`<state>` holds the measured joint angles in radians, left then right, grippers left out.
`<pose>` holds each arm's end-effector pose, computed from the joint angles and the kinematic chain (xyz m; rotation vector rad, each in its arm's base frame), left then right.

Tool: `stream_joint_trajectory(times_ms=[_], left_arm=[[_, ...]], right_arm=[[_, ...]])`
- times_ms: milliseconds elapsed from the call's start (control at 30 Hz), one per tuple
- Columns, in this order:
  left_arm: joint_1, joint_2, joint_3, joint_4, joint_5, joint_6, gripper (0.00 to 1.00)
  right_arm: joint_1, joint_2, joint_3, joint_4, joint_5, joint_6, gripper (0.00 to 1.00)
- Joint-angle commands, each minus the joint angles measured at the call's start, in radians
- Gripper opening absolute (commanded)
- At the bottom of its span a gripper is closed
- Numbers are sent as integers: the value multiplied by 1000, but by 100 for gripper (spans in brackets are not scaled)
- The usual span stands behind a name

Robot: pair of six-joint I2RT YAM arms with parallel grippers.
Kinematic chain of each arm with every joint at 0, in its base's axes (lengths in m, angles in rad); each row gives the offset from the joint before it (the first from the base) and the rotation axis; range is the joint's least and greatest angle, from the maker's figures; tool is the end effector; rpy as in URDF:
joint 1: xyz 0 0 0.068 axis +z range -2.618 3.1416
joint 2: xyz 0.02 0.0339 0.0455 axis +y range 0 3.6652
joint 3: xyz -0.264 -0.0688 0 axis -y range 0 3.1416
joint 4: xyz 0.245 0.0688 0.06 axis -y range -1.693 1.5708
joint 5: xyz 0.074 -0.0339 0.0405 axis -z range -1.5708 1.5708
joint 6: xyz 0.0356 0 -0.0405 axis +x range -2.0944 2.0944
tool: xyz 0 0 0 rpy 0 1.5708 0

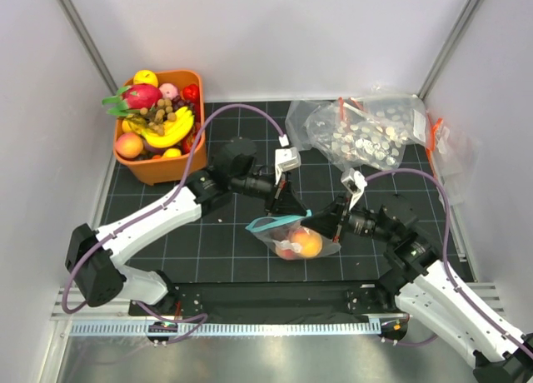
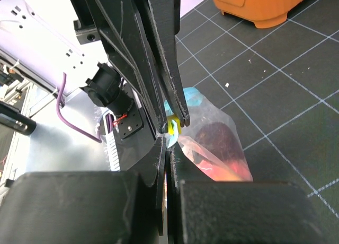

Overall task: Place the food in the zip-top bag and seal the zipper
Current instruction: Zip the zipper food storage bag at the center of the board.

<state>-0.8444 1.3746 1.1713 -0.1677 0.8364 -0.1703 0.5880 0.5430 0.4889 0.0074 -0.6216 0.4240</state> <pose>0.1873 -0.2506 0.3463 1.2439 1.6984 -1.4517 0.1089 0.0975 0.2918 -0.6546 1.6415 1.2562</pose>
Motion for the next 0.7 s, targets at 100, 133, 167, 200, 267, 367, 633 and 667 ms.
stream_joint_trajectory(times_ms=[100,133,167,200,267,367,633,667], left_arm=[[-4,-66,-50,11,-40,48,0],[-4,-78,-56,11,-40,51,0],[-4,-88,-61,11,-40,55,0],[-5,-92,-73,11,-45,57,0],[-4,-111,-85,11,-57,63,0],[-2,-127,-105,8,-77,71,0],[11,-170,-191,28,-97,69,0],[14,-174,-199,30,-103,71,0]], right_arm=[[7,-35,97,13,54,36,1],[7,-40,103,6,68,36,1],[7,-43,106,3,71,36,1],[6,-44,112,0,75,33,1],[6,-49,117,-1,91,35,1],[7,-57,132,-38,109,36,1],[7,-90,270,-228,345,-36,1],[7,-92,284,-240,374,-47,1]])
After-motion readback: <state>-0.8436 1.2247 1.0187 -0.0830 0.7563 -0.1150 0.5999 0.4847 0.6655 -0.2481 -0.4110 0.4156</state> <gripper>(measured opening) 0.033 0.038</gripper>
